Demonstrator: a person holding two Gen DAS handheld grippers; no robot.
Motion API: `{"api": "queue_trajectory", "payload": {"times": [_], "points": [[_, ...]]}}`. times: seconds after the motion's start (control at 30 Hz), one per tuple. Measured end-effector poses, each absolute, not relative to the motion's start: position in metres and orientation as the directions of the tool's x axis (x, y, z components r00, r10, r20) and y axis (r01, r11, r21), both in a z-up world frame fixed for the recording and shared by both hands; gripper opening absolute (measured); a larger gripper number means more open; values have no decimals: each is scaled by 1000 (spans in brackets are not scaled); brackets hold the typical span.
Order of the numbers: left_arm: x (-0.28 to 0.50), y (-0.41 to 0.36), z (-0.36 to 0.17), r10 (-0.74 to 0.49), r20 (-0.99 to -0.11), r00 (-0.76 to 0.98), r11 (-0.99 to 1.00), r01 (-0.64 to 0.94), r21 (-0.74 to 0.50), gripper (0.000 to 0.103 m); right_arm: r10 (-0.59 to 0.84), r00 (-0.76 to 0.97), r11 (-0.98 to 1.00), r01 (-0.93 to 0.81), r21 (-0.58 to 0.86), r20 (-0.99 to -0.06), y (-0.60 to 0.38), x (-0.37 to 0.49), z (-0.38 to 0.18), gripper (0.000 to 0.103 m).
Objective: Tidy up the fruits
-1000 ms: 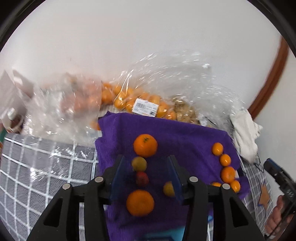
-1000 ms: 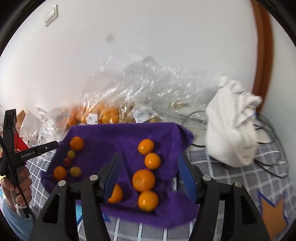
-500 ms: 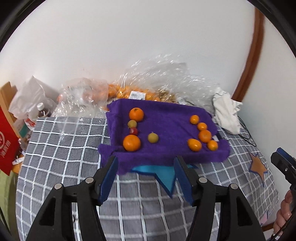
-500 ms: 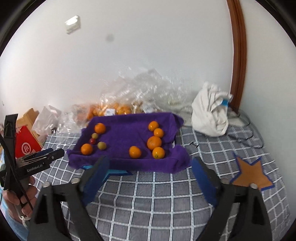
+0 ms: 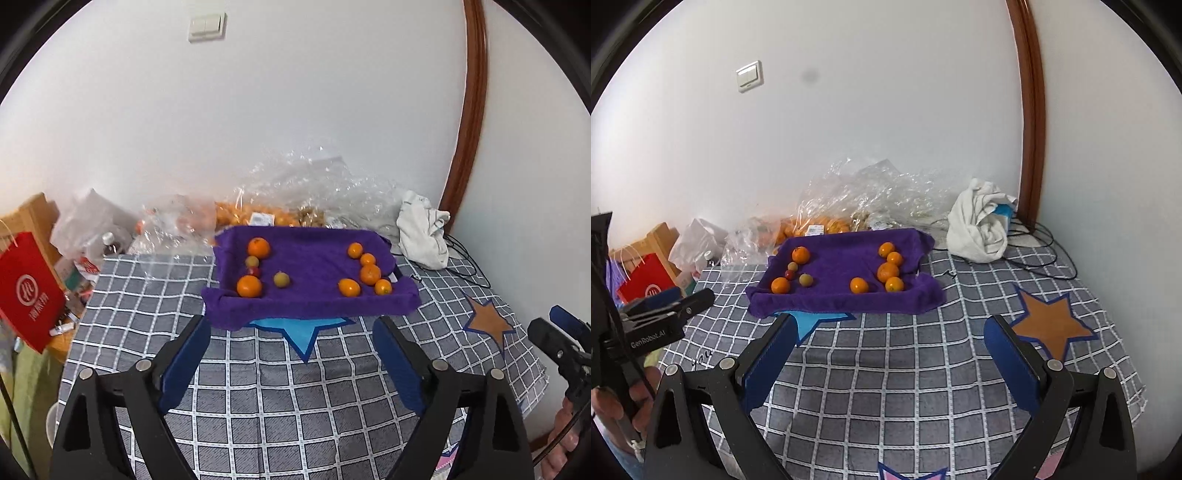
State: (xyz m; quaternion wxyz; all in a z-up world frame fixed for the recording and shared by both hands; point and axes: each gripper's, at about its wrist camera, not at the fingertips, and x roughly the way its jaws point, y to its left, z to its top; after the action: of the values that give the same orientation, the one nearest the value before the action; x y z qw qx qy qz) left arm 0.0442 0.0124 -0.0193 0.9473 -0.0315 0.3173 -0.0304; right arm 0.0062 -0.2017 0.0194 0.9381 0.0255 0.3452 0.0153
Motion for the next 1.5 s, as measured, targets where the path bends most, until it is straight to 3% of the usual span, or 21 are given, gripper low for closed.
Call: {"api": "queue_trajectory", "payload": {"times": [1.5], "points": [[27, -6, -14, -79, -574, 815, 996, 37, -85, 92, 16, 779, 997, 33, 67, -626, -205, -12, 23, 101]]}}
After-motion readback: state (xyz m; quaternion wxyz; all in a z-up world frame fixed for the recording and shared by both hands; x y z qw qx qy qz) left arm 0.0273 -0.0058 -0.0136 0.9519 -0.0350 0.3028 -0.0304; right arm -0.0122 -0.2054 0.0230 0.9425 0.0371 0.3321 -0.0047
